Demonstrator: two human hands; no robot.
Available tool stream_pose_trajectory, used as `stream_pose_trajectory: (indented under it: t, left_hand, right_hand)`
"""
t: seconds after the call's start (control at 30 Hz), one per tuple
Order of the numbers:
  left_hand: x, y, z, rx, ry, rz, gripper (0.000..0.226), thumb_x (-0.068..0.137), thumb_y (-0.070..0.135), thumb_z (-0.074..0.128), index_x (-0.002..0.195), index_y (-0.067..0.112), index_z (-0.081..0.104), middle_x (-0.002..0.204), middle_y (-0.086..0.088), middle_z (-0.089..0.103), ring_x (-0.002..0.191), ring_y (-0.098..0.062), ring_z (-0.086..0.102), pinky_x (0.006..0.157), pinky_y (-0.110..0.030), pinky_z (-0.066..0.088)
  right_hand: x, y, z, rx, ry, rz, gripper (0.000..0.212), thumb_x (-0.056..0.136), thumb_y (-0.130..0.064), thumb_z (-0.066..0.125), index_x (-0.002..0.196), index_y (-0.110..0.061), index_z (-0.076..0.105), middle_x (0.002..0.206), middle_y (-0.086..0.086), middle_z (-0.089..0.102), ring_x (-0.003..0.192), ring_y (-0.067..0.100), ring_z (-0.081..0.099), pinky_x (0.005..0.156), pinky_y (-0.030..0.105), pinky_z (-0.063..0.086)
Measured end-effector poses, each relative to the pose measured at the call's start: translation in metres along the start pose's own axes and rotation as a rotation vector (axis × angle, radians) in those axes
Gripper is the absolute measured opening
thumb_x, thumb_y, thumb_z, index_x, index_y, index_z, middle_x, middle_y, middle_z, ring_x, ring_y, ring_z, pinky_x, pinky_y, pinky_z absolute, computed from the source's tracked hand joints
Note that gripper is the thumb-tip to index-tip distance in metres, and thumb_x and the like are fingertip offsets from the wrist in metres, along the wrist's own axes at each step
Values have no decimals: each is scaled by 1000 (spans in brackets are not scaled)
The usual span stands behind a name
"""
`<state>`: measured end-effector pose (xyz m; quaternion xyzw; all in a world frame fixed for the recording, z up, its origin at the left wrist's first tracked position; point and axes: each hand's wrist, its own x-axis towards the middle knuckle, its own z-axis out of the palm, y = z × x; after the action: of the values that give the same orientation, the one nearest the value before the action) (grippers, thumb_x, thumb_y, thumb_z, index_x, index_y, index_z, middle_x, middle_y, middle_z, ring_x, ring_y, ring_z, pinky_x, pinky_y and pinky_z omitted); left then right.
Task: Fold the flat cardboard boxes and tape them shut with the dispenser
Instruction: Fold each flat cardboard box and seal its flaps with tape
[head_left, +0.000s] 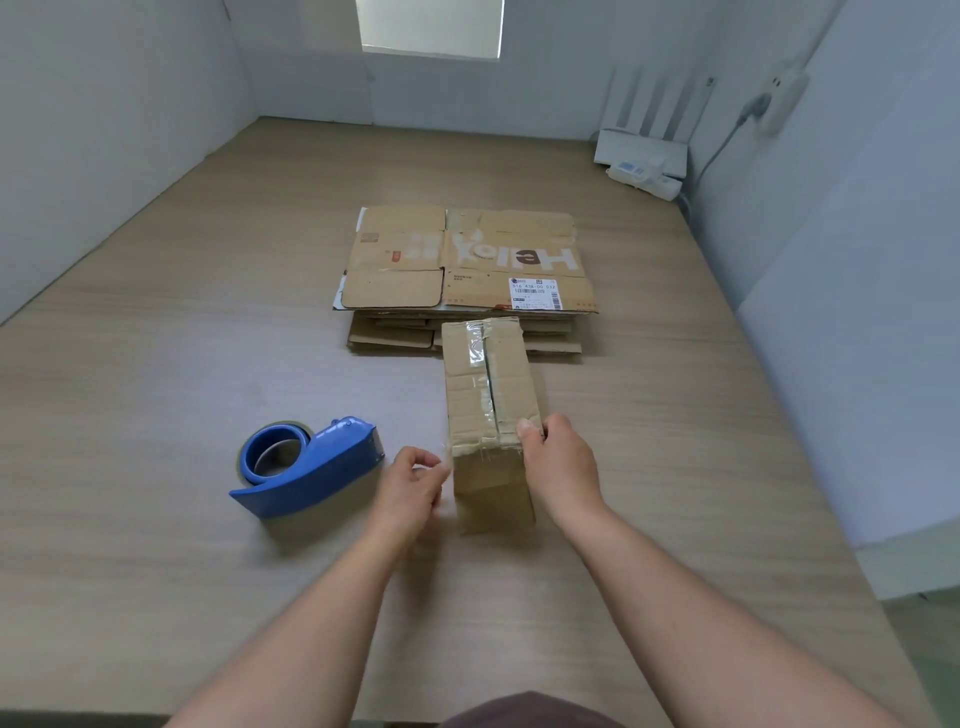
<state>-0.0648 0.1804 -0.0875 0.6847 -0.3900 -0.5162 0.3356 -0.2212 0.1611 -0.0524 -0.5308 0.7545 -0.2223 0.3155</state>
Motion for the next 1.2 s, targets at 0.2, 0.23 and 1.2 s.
stream_pose_trajectory:
  t: [0.2, 0.23, 1.2]
  left_hand:
    - [-19, 21, 11, -28, 53, 251, 49, 104, 37, 30, 150, 23, 28, 141, 18, 36, 133, 0, 31, 114, -25, 23]
    - [-23, 24, 17, 10, -38, 268, 53, 103, 38, 29, 153, 24, 17, 145, 20, 26, 134, 5, 21, 112, -18, 16]
    - [-1, 44, 1, 977, -74, 334, 56, 97, 53, 36, 142, 22, 25, 120, -7, 59, 102, -21, 59, 75, -33, 50]
  right_hand:
    - [-2, -6, -2, -13, 10, -37, 19, 100, -31, 40, 109, -14, 43, 106, 14, 63, 99, 34, 58, 71, 34, 36]
    - [-2, -6, -2, -13, 13, -37, 15, 101, -31, 40, 102, -16, 41, 105, 13, 63, 98, 33, 58, 70, 34, 35]
    - [26, 9, -44, -622, -243, -476, 42, 95, -50, 45, 111, -13, 56, 113, 12, 64, 105, 32, 56, 70, 33, 34]
